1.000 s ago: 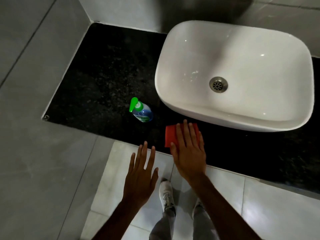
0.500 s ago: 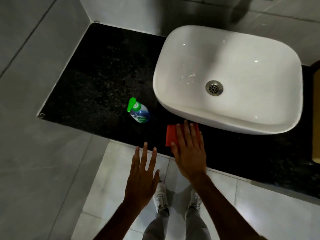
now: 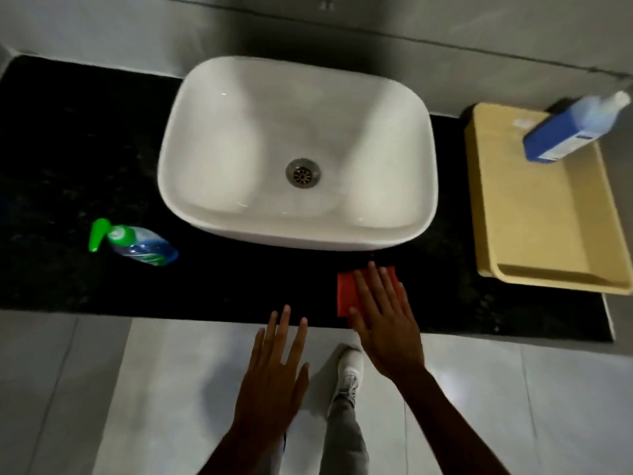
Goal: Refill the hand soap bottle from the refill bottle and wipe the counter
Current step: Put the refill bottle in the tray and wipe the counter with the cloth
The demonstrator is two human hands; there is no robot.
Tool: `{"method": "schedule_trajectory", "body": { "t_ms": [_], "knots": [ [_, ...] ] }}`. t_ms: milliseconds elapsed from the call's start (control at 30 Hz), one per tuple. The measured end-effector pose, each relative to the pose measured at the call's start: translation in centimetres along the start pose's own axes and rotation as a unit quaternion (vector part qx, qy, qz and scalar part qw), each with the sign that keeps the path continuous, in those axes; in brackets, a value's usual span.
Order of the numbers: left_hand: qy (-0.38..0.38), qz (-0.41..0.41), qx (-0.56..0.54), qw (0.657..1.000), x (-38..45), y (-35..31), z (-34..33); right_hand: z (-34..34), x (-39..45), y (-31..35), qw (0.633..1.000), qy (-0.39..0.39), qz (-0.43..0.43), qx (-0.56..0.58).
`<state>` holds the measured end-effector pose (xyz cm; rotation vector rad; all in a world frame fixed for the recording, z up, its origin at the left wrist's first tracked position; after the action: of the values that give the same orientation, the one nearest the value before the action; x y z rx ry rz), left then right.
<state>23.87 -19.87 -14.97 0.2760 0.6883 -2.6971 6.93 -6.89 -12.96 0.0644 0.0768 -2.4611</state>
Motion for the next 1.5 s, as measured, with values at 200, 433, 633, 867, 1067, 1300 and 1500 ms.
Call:
{"method": "schedule_trajectory", "body": {
  "t_ms": [200,433,633,867,1067,1300,1500],
  "knots": [
    [0.030,-0.013,0.013,0.999,1.0,-4.3,-1.9,0.8,0.4,-12.4,0.977,0.000,-0.213,0.018],
    [0.014,0.010,0.018,1.000,1.8,-7.0,-2.1,0.3,1.4,-8.0,0.999,-0.010,-0.042,0.015],
    [0.017,-0.018,0.042,0.999,2.5,-8.3,-1.6,0.9,4.8,-13.0,0.982,0.004,-0.186,0.035],
    [0.005,-0.007,0.032,0.999,3.1,-10.1,-1.5,1.2,5.1,-12.7,0.989,0.010,-0.126,0.071],
    [0.004,-0.012,0.021,1.000,4.9,-14.4,-0.4,2.9,5.4,-13.2,0.983,0.026,-0.123,0.134],
    [-0.004,-0.013,0.017,1.000,7.1,-18.4,1.8,9.9,3.5,-14.7,0.957,-0.066,-0.130,0.250],
    [-0.011,-0.051,0.016,0.998,10.8,-23.7,2.3,16.6,4.4,-23.5,0.940,-0.194,-0.148,0.239]
  ]
}}
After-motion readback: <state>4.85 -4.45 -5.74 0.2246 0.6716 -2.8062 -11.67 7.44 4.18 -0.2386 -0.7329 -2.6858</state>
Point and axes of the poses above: each hand's wrist, its own x-axis towards the middle knuckle, its own z-axis out of the back of the hand, y = z × x, the point moved 10 cm from there along x, towards the middle knuckle, and after that the axes turned 8 degrees about -x, right-handed, at the moved point
